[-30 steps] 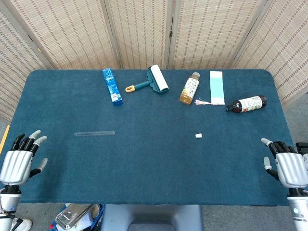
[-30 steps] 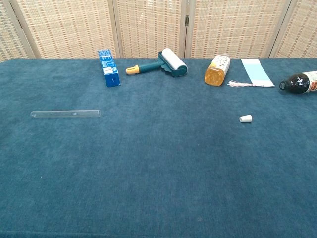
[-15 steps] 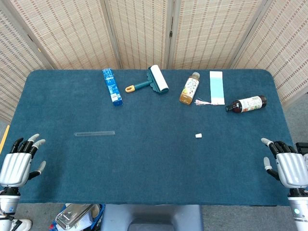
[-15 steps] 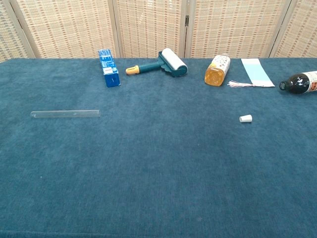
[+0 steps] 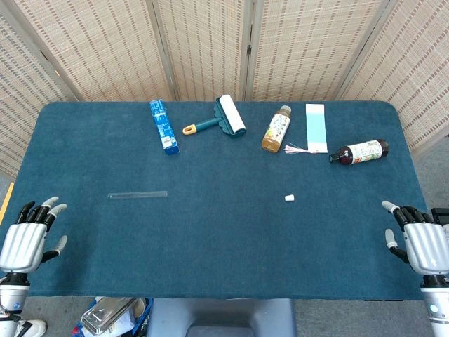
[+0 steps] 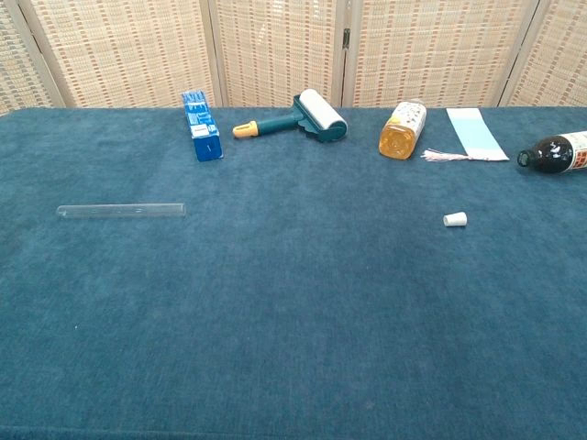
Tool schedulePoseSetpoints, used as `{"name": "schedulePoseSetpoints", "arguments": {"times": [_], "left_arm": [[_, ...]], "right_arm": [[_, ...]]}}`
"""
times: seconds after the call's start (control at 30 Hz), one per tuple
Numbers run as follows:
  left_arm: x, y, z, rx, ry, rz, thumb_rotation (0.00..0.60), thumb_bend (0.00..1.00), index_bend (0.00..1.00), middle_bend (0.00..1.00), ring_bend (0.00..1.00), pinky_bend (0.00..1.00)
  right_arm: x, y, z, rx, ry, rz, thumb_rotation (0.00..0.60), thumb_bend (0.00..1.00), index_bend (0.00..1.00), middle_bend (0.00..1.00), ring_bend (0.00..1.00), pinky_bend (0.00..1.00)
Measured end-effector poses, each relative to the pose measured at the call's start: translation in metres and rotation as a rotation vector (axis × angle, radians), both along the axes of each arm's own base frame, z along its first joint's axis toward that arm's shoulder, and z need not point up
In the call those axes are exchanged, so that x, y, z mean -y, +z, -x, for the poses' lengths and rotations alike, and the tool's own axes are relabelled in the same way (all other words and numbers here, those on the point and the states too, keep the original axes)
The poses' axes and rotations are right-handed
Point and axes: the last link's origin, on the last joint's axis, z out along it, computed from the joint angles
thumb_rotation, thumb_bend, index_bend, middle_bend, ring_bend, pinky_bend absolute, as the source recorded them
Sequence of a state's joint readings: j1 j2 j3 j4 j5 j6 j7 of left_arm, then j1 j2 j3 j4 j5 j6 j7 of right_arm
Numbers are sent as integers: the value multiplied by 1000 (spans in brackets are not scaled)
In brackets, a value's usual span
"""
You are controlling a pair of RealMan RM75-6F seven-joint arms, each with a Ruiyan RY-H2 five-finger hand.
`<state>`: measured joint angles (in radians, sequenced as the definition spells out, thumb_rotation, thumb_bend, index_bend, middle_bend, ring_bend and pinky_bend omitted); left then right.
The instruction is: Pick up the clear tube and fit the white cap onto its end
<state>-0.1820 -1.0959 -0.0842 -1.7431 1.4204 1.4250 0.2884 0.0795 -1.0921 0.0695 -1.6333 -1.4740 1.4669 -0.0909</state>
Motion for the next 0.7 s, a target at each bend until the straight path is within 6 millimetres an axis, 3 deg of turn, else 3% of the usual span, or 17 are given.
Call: {"name": "schedulePoseSetpoints", "arguments": {"times": [0.13, 0.5, 0.6, 0.7], "left_arm": [[-5, 0, -3, 2, -10, 5, 600, 299, 259, 313, 352, 216], [-53, -10, -43, 6, -149, 87, 600, 298, 329, 697, 814, 917], [-71, -19, -55, -7, -180, 129, 600, 298, 356, 797, 916, 995], [-91, -31, -67, -20, -194, 178, 600, 298, 376, 858, 959, 1000]], "right_arm": [[0, 2, -1, -2, 4, 5, 600, 470, 203, 327, 253, 341], [10, 12, -13, -30, 39, 20, 600, 470, 203, 345, 328, 380], [14, 13, -16, -36, 46, 19, 600, 470, 203, 349, 349, 389], [16, 13, -18, -37, 49, 15, 600, 470, 203, 359, 370, 403]]}}
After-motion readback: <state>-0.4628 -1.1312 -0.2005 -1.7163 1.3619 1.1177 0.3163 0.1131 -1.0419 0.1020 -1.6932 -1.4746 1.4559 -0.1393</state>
